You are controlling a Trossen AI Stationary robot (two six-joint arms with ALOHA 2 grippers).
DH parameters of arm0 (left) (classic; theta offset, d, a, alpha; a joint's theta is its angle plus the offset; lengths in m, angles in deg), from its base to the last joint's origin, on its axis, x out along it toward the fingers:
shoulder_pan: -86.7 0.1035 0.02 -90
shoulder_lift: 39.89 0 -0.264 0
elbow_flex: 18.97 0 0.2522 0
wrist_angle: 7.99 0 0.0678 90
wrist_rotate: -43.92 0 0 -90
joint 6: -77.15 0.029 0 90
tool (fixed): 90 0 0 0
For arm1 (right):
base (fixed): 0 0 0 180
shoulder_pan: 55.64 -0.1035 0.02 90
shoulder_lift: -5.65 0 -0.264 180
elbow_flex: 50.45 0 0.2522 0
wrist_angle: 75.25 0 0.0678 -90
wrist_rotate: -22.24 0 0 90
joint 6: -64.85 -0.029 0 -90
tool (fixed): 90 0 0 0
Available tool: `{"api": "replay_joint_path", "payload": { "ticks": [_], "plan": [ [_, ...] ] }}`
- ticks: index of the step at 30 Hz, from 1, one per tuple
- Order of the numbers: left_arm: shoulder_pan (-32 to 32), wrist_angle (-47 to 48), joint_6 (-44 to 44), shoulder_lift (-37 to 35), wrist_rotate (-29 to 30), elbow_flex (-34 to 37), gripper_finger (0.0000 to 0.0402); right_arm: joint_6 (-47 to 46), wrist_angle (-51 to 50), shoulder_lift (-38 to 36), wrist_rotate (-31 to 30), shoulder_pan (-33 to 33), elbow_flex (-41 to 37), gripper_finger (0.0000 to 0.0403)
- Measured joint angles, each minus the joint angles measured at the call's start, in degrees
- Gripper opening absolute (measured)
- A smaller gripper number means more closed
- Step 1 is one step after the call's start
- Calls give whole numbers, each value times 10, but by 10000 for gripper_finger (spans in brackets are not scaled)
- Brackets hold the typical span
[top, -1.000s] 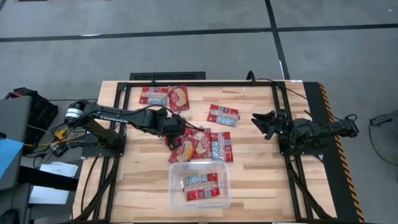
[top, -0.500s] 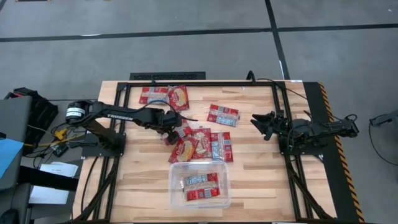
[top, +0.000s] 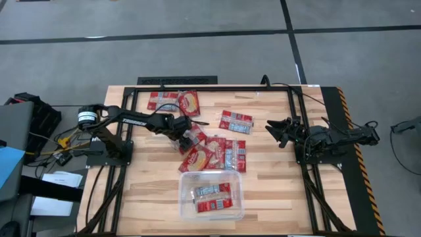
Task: Sort popcorn bags into baskets
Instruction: Put the red popcorn bag into the transparent container
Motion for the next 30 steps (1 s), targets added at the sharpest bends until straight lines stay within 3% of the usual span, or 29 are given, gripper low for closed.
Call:
{"api": "replay_joint_path", "payload": {
  "ticks": [4,13,20,30],
  "plan": [
    [0,-8,-16,17,-7,-2,257,-1,1,0,0,0,0,255],
    [10,-3,-27,11,-8,0,27,-1,2,0,0,0,0,255],
    [9,17,-45,14,-22,-20,3,-5,2,0,0,0,0,255],
    [-12,146,1,17,-15,-159,0,-6,3,0,0,0,0,255]
  ]
}}
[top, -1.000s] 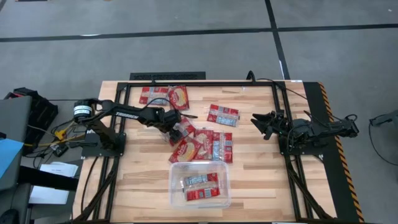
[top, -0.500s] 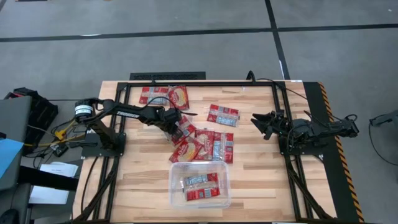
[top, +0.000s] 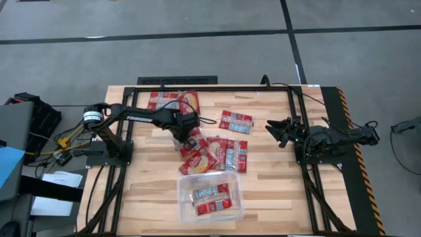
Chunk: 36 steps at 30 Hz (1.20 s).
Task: Sort popcorn bags into baskets
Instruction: Put the red popcorn bag into the transparent container
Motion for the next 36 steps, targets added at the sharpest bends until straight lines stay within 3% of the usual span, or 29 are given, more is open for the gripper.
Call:
{"api": "replay_joint_path", "payload": {
  "ticks": [11,16,21,29,36],
  "plan": [
    [-30,143,20,-1,14,-195,1,0,1,0,0,0,0,255],
    [-88,229,-1,-2,15,-328,0,0,2,0,0,0,0,255],
    [-183,246,-52,-4,38,-433,0,0,1,0,0,0,0,255],
    [-325,233,-174,2,111,-461,0,-19,-4,0,0,0,0,255],
    [-397,202,-228,52,141,-461,0,-44,-20,0,2,0,1,255]
  ]
}}
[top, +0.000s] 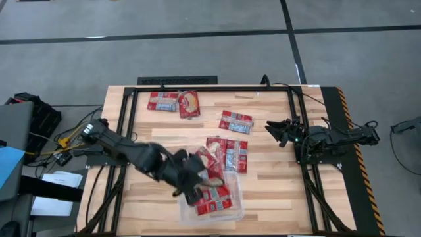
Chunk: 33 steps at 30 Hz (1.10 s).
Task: Sort popcorn bags into baskets
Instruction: Put the red popcorn bag into the transparent container
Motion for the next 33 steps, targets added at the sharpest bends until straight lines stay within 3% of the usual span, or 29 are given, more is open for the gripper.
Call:
{"api": "replay_joint_path", "payload": {
  "ticks": [12,17,23,33],
  "plan": [
    [6,-5,24,105,-11,0,0,-1,-3,0,1,0,0,255],
    [18,-8,59,105,-16,2,0,-1,-4,0,1,0,0,255],
    [26,-69,59,105,-69,36,0,-1,-5,0,1,0,0,255],
    [32,-103,86,105,-77,76,0,-1,-5,0,1,0,0,255]
  ]
}}
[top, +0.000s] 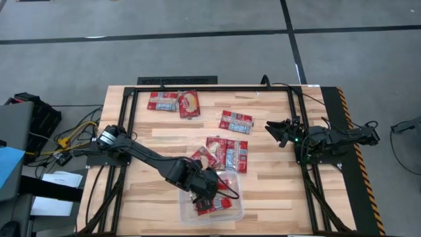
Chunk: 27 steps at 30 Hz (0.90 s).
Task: Sort popcorn bags into baskets
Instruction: Put the red popcorn bag into the transparent container
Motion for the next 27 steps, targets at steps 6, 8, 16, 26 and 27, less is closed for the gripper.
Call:
{"api": "replay_joint_path", "payload": {
  "ticks": [6,8,16,26,27],
  "plan": [
    [1,-82,-55,1,-17,48,0,0,0,0,0,0,0,255],
    [0,-85,-67,1,-16,56,0,0,0,0,0,0,0,255],
    [1,-93,-62,0,-4,75,0,-9,0,0,0,0,0,255],
    [0,-115,-74,0,-39,99,0,-9,1,0,0,0,0,255],
    [0,-115,-74,0,-38,99,0,-9,1,0,0,0,0,255]
  ]
}}
